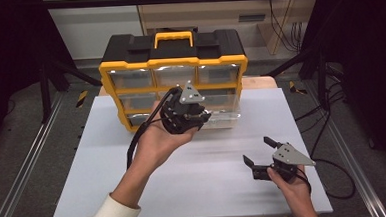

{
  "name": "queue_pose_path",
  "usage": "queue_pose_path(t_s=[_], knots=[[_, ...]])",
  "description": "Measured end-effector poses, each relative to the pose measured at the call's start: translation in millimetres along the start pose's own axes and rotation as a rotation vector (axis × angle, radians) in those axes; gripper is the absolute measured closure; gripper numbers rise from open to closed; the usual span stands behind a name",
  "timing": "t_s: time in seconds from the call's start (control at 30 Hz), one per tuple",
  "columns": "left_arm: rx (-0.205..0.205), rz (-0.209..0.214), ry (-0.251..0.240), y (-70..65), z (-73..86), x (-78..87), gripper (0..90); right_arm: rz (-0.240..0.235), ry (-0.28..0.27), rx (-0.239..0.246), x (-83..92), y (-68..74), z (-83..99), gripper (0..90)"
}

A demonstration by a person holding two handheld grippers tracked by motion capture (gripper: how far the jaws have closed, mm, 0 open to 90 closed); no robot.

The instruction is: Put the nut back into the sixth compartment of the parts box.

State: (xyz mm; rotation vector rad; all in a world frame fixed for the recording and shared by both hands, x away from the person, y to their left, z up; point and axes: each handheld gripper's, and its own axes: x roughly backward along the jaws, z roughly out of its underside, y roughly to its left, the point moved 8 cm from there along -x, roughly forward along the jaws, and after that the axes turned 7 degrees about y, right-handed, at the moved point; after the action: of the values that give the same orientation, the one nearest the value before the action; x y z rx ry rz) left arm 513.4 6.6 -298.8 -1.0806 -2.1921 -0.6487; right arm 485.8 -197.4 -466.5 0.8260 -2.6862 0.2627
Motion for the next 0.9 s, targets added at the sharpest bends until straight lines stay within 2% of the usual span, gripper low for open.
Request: queue_pose_path(t_s=[0.23,0.27,0.3,0.43,0.73,0.9], knots=[[-0.003,0.003,0.004,1.1,-6.3,0.2,69.7,-0.001,-0.001,0.000,0.1,-0.1,-0.1,6.4],[-0.017,0.003,0.016,2.2,-6.6,0.9,69.7,-0.001,-0.001,-0.001,0.1,-0.1,-0.1,6.5],[-0.010,0.004,0.010,1.8,-8.3,0.4,69.7,-0.001,-0.001,0.000,0.1,-0.1,0.0,6.4],[-0.029,-0.002,0.038,3.9,-11.9,1.3,69.7,-0.002,-0.001,-0.001,0.2,0.1,-0.1,6.4],[-0.029,-0.013,0.061,8.3,-23.7,-4.7,69.7,-0.001,-0.003,0.001,0.0,0.2,-0.2,6.4],[-0.014,-0.023,0.070,14.5,-26.8,-7.5,69.7,0.001,-0.006,0.004,-0.2,-0.4,-0.3,6.4]])
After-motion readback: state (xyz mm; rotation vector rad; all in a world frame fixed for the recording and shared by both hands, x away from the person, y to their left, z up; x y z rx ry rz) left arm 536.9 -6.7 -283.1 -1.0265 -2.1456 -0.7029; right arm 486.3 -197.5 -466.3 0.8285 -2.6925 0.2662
